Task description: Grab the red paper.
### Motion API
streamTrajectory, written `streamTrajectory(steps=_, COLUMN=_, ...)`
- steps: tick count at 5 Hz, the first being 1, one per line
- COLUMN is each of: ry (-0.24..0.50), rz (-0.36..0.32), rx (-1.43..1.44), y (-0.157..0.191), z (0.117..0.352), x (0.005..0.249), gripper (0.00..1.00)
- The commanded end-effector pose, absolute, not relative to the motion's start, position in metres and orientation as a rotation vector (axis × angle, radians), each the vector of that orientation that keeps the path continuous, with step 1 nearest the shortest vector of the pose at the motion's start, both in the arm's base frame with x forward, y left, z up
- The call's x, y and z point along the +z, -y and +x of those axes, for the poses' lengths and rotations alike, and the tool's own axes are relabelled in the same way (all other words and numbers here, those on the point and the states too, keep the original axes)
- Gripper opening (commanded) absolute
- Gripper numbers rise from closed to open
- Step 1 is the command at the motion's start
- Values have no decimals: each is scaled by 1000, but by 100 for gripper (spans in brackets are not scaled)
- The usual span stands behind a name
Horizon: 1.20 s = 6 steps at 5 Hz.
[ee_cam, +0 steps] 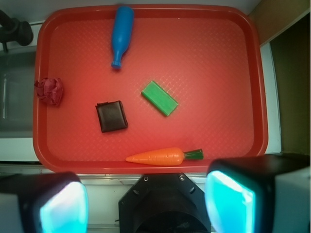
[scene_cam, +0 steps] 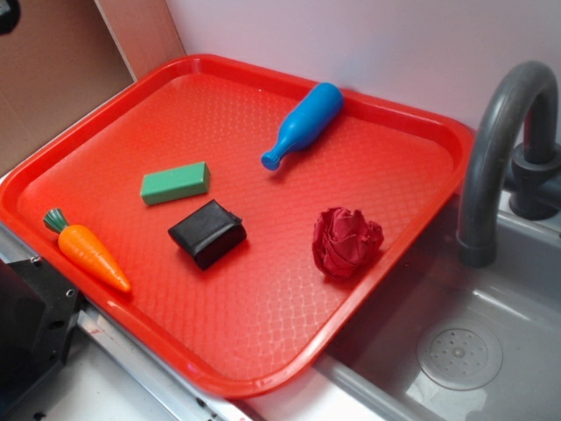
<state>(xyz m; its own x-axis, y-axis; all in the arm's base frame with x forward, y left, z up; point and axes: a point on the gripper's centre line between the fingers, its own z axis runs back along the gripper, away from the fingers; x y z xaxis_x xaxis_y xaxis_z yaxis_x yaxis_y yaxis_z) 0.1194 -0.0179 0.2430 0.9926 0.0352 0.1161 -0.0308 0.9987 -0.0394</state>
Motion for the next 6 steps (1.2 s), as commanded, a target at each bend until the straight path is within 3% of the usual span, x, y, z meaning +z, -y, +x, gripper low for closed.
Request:
streamTrajectory(steps=1, ry=117, rz=-38, rx=33, y=18, z=119, x=243, gripper=100)
streamTrajectory(steps=2, ry=139, rz=-56, rx=198, y=24, z=123, x=233, gripper=100)
streamTrajectory(steps=3, ry=211, rz=-116, rx=396, y=43, z=135, x=219, gripper=100)
streamTrajectory(steps=4, ry=250, rz=-152, rx=367, y=63, z=150, x=205, gripper=100)
streamTrajectory(steps=6, ry=256, rz=-174, rx=204, y=109, z=193, x=162, gripper=100)
